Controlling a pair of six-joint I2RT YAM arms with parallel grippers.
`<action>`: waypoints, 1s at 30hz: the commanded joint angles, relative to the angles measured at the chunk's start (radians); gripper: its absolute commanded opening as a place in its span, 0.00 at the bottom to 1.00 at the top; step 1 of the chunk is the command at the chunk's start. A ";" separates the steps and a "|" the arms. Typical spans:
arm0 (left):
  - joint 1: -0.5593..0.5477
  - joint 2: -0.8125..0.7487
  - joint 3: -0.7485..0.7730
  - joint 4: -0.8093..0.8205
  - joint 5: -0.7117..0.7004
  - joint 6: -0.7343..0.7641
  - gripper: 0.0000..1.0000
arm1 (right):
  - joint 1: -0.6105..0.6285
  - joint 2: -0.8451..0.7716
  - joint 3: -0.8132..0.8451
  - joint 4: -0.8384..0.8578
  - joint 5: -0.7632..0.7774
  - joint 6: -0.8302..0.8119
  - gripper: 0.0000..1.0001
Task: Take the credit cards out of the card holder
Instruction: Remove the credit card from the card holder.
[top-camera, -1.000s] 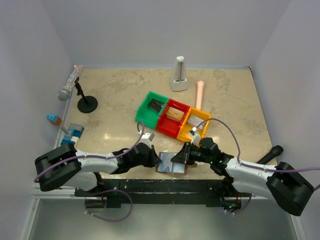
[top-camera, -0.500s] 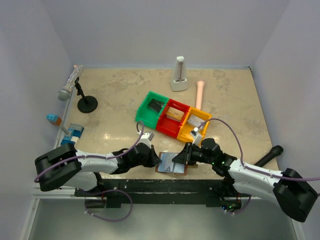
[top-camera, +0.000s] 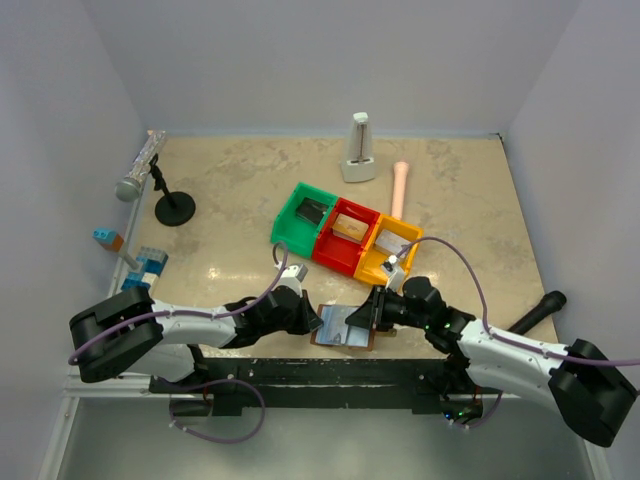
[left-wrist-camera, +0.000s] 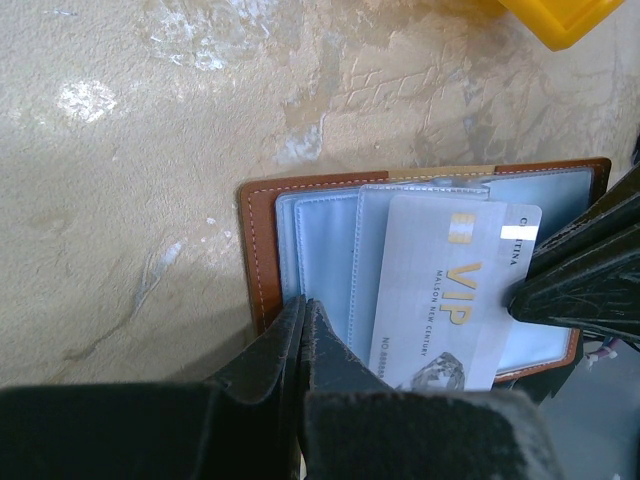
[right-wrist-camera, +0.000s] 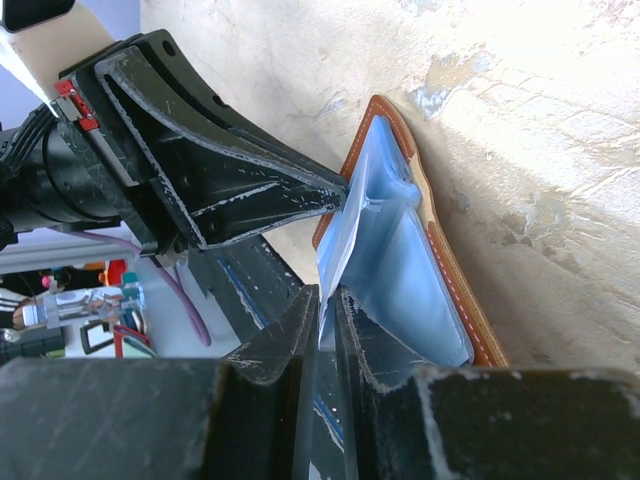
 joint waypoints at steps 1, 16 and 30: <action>-0.004 0.025 -0.038 -0.112 -0.020 0.012 0.00 | 0.001 -0.028 0.018 0.017 0.019 -0.013 0.16; -0.006 0.024 -0.031 -0.118 -0.023 0.018 0.00 | -0.006 -0.076 0.025 -0.048 0.024 -0.028 0.17; -0.010 0.071 -0.001 -0.026 0.070 0.090 0.00 | -0.006 0.053 0.053 0.061 -0.007 -0.012 0.27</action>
